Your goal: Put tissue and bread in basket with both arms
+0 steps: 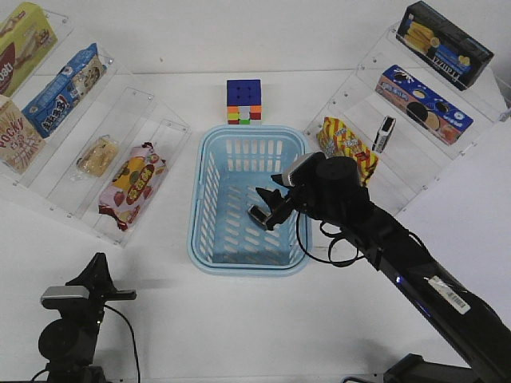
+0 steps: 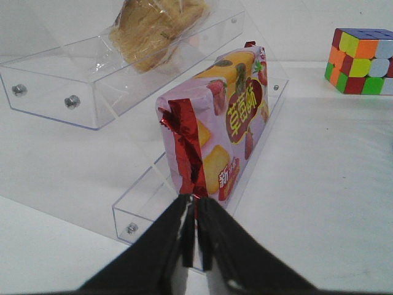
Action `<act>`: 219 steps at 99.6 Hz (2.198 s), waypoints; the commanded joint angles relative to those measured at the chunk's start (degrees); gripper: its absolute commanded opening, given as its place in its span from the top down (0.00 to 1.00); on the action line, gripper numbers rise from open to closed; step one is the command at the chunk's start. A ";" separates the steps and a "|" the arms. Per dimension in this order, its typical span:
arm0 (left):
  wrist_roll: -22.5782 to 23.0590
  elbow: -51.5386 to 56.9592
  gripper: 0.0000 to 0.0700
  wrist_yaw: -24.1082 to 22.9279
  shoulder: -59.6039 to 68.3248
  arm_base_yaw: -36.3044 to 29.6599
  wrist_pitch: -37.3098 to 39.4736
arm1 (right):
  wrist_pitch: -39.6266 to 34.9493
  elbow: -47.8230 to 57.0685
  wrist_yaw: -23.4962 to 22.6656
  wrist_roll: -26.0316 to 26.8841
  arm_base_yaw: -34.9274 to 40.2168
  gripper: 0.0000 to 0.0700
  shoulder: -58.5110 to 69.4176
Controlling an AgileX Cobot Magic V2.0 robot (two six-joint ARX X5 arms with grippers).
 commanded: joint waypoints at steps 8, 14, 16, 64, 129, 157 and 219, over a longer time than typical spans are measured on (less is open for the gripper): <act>0.07 -1.16 1.00 0.15 -0.09 0.04 0.98 | 1.36 0.90 3.82 -0.68 -2.05 0.53 -4.48; -1.16 -1.16 1.00 0.22 -0.09 0.04 1.18 | 0.81 0.90 6.29 -0.63 -4.11 0.69 -7.48; -1.57 -1.16 1.00 0.22 -0.09 0.04 1.33 | 0.50 0.90 6.62 -0.66 -4.83 0.78 -8.50; -26.25 5.66 1.00 1.84 0.72 0.04 2.08 | 21.00 -34.53 20.24 -0.09 -14.32 1.00 -44.28; 17.53 57.31 0.24 -0.76 59.10 0.04 -18.60 | 20.61 -39.43 20.92 0.90 -14.27 1.00 -47.54; 29.92 72.00 0.24 -5.84 76.39 0.00 -23.43 | 20.59 -39.43 20.92 0.90 -14.27 1.00 -47.54; 31.30 74.47 1.00 -10.95 86.16 -0.02 -20.44 | 20.57 -39.43 20.92 0.90 -14.27 1.00 -47.54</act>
